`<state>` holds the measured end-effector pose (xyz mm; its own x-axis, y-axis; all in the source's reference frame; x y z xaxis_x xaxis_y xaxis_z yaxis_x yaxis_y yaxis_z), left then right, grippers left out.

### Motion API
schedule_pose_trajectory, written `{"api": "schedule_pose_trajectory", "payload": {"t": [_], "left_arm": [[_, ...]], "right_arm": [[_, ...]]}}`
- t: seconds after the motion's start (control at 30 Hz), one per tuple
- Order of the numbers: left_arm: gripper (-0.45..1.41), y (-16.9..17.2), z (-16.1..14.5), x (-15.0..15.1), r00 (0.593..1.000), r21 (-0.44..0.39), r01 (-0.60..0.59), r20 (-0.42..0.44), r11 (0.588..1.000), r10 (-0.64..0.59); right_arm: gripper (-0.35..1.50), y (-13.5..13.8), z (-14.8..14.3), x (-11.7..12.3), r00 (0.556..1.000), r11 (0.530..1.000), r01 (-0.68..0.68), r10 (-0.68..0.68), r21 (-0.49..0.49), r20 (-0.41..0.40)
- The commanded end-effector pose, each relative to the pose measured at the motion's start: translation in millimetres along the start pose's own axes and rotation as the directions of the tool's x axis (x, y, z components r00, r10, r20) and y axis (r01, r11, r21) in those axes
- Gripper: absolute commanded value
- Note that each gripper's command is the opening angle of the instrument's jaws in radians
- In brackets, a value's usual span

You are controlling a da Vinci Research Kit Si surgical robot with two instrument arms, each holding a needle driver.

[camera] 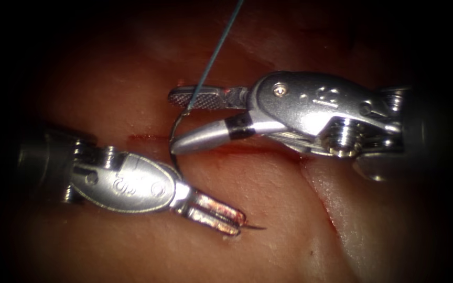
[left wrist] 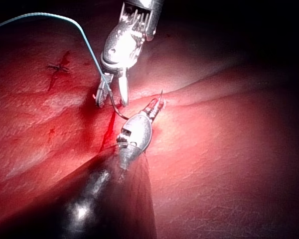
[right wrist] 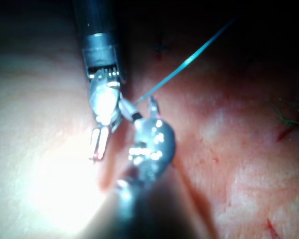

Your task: Wound Closure

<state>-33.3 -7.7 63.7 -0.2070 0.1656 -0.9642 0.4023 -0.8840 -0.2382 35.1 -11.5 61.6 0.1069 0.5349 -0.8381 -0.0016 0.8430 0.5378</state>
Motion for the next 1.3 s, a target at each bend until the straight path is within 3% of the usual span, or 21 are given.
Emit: {"api": "schedule_pose_trajectory", "payload": {"t": [0.03,0.13,0.17,0.2,0.43,0.47,0.5,0.53,0.57,0.6,0.67,0.73,0.87,0.97,1.0,1.1,1.17,1.3], "left_arm": [[-0.45,-0.2,0.6,-0.5,1.0,0.003,-0.001,0.0,1.0,0.001],[-0.45,-0.2,0.7,-0.5,1.0,0.003,-0.001,0.001,1.0,0.001],[-0.45,-0.2,0.8,-0.5,1.0,0.003,-0.001,0.0,1.0,0.001],[-0.45,-0.2,0.8,-0.4,1.0,0.002,-0.002,0.0,1.0,0.002],[-0.45,0.1,0.9,0.0,1.0,0.023,0.03,0.005,0.999,-0.03],[-0.22,0.0,0.8,0.2,0.999,0.034,0.037,0.008,0.999,-0.037],[0.14,-0.1,0.7,0.4,0.999,0.048,0.051,0.01,0.998,-0.051],[0.29,-0.2,0.6,0.5,0.998,0.056,0.058,0.011,0.997,-0.059],[0.29,-0.2,0.6,0.5,0.998,0.056,0.058,0.011,0.997,-0.059],[0.67,-0.5,0.0,1.1,0.996,0.09,0.088,0.015,0.992,-0.089],[0.89,-0.6,-0.4,1.4,0.995,0.118,0.092,0.02,0.989,-0.095],[0.94,-0.4,-1.1,1.8,0.994,0.158,0.099,0.029,0.982,-0.105],[0.92,0.1,-2.2,2.3,0.992,0.263,0.097,0.057,0.96,-0.116],[0.81,0.0,-2.5,2.4,0.988,0.391,0.035,0.127,0.92,-0.091],[0.77,0.0,-2.5,2.5,0.978,0.455,-0.005,0.187,0.89,-0.091],[0.72,0.0,-2.5,3.0,0.965,0.511,-0.063,0.251,0.858,-0.079],[0.72,0.1,-2.2,3.4,0.959,0.487,-0.12,0.282,0.865,-0.025],[0.72,1.0,-0.6,4.4,0.948,0.358,-0.224,0.294,0.907,0.118]], "right_arm": [[0.31,0.2,0.9,-0.3,1.0,1.0,0.002,-0.002,0.0,-0.003],[0.1,0.2,1.2,-0.3,1.0,1.0,0.003,-0.003,-0.005,-0.008],[-0.21,0.2,1.4,-0.5,1.0,1.0,0.004,-0.004,-0.006,-0.008],[-0.35,0.2,1.5,-0.6,1.0,1.0,0.005,-0.005,-0.007,-0.008],[-0.35,1.0,0.7,-0.8,1.0,0.998,0.003,-0.004,-0.055,-0.009],[-0.35,1.2,0.5,-0.7,1.0,0.998,0.002,-0.002,-0.064,-0.009],[-0.35,1.3,0.1,-0.6,1.0,0.997,0.0,-0.001,-0.076,-0.006],[-0.35,1.4,-0.2,-0.6,1.0,0.996,-0.001,0.001,-0.092,-0.003],[-0.35,1.4,-0.2,-0.6,1.0,0.996,-0.001,0.001,-0.092,-0.003],[-0.35,1.9,-1.3,-0.5,1.0,0.989,-0.005,0.007,-0.145,0.014],[-0.35,2.1,-2.0,-0.6,0.999,0.984,-0.005,0.013,-0.177,0.047],[-0.35,2.4,-3.0,-0.7,0.995,0.974,-0.016,0.038,-0.226,0.093],[-0.35,2.6,-4.4,-0.9,0.988,0.96,-0.082,0.113,-0.268,0.105],[-0.35,2.6,-4.8,-1.0,0.977,0.941,-0.12,0.169,-0.317,0.132],[-0.35,2.5,-4.8,-1.1,0.969,0.929,-0.142,0.201,-0.342,0.144],[-0.35,2.3,-4.7,-1.2,0.959,0.91,-0.174,0.244,-0.377,0.145],[-0.35,2.1,-4.7,-1.1,0.945,0.891,-0.229,0.301,-0.392,0.13],[-0.35,2.4,-4.4,-1.0,0.921,0.867,-0.299,0.372,-0.399,0.118]]}}
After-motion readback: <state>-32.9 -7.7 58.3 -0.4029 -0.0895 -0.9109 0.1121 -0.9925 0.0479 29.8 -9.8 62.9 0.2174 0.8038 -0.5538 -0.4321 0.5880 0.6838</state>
